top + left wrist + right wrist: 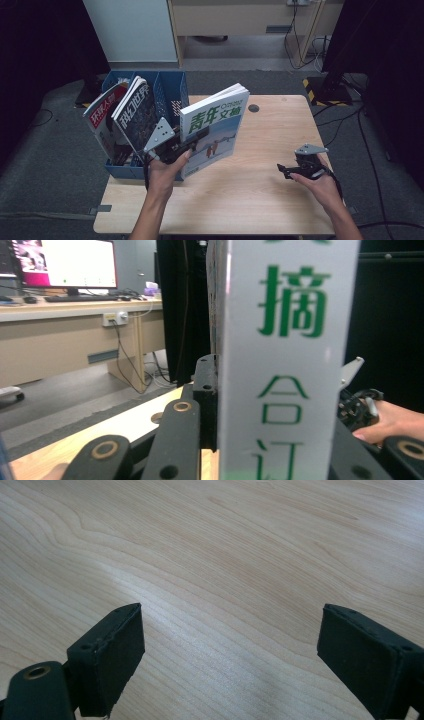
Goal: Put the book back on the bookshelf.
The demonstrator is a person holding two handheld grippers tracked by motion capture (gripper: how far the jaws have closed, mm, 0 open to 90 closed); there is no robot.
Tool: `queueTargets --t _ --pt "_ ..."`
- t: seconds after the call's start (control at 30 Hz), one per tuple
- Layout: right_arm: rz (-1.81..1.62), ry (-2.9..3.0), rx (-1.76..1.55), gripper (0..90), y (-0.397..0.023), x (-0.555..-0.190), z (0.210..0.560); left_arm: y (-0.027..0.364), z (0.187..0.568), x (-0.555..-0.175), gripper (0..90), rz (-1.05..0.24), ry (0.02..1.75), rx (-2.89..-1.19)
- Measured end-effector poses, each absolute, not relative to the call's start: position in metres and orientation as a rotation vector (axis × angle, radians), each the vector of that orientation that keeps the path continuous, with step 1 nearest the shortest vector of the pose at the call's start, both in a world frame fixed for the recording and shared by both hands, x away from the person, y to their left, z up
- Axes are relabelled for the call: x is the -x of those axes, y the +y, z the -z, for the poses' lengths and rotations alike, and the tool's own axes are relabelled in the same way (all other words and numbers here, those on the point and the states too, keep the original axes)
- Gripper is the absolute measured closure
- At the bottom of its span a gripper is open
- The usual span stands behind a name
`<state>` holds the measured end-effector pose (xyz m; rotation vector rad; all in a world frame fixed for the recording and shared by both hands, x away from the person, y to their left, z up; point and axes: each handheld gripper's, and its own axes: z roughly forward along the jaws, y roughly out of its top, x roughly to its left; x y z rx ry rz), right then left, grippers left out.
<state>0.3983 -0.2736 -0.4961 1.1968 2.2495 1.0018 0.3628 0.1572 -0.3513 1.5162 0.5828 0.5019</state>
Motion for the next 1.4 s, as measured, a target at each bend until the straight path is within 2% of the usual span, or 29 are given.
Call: queueTargets --t 1.4 --pt "-1.007 2.231 -1.213 12.1 -0.278 -0.399 0.496 0.212 0.338 -0.366 73.8 -0.589 0.668 -1.454"
